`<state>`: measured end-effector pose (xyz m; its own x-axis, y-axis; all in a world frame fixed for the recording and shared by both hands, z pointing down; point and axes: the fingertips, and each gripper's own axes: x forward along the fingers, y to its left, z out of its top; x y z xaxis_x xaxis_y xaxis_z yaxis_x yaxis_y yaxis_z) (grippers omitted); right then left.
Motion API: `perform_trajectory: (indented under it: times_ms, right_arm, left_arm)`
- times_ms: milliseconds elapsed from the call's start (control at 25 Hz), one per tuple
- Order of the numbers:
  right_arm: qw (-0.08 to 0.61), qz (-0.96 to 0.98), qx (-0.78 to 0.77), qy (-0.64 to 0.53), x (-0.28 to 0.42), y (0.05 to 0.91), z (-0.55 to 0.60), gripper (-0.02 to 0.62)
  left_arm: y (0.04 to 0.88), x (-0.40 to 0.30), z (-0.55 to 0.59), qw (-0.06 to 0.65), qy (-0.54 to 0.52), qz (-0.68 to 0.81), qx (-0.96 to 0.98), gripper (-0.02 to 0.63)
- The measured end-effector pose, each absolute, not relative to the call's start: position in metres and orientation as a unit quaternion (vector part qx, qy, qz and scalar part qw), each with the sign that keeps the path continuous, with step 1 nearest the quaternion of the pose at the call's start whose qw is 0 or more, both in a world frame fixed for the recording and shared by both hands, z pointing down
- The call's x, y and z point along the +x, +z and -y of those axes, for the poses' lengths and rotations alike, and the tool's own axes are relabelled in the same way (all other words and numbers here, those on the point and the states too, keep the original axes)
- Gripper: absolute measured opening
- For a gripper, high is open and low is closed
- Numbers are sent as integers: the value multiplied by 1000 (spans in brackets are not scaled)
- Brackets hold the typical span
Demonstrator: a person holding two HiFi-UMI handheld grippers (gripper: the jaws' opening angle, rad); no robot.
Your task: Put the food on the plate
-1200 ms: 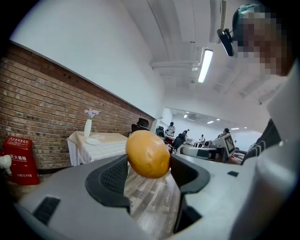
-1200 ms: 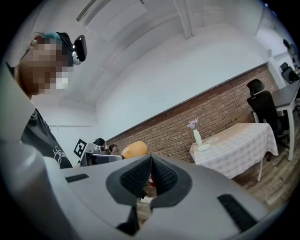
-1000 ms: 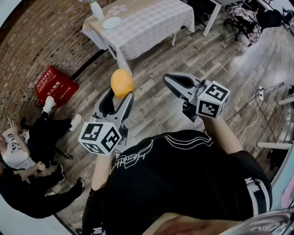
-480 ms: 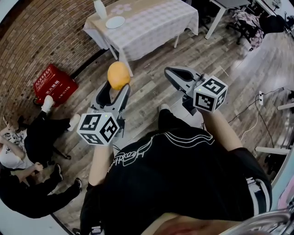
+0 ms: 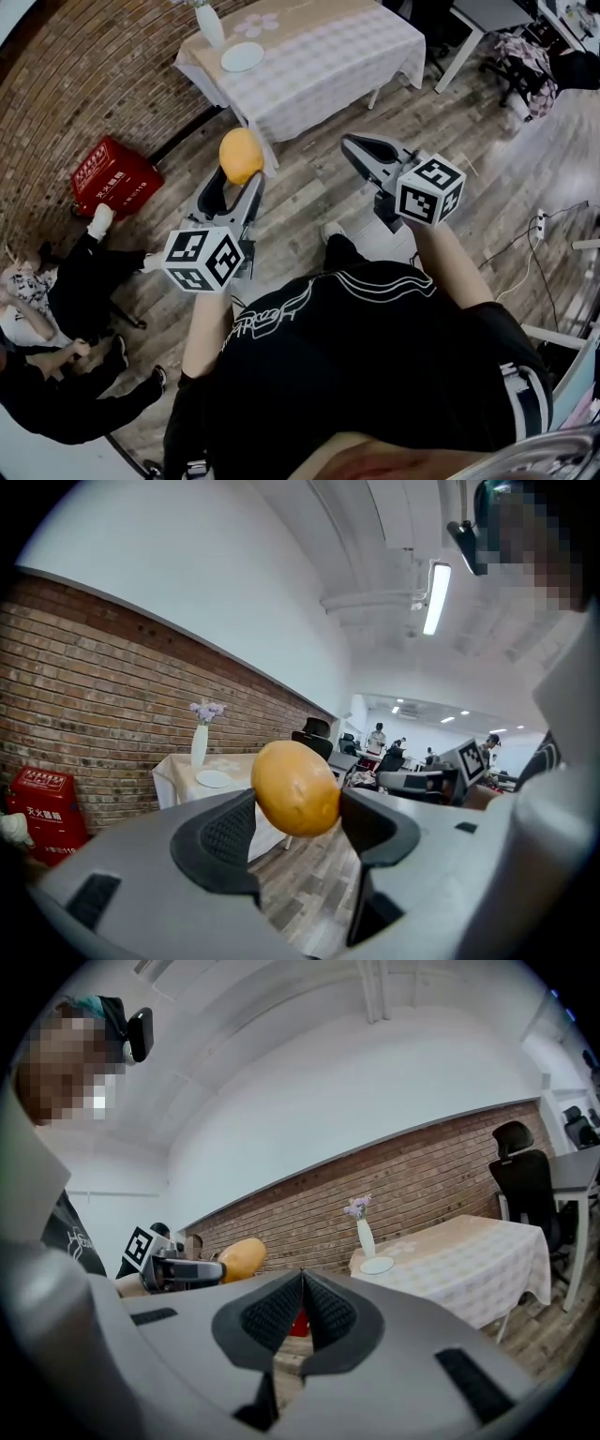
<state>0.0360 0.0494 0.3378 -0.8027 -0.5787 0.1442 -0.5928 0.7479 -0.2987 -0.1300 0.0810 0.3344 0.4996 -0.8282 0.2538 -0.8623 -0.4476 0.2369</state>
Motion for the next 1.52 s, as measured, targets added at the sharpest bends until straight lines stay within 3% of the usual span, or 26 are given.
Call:
perform_trajectory:
  times_ms: [680, 1520]
  right_arm:
    - [34, 938, 292, 183, 82, 351, 178, -3]
    - [39, 943, 284, 170, 65, 348, 274, -3]
  left_arm:
    - [347, -93, 128, 193, 54, 546, 814, 278]
    - [351, -123, 219, 189, 61, 570, 797, 278]
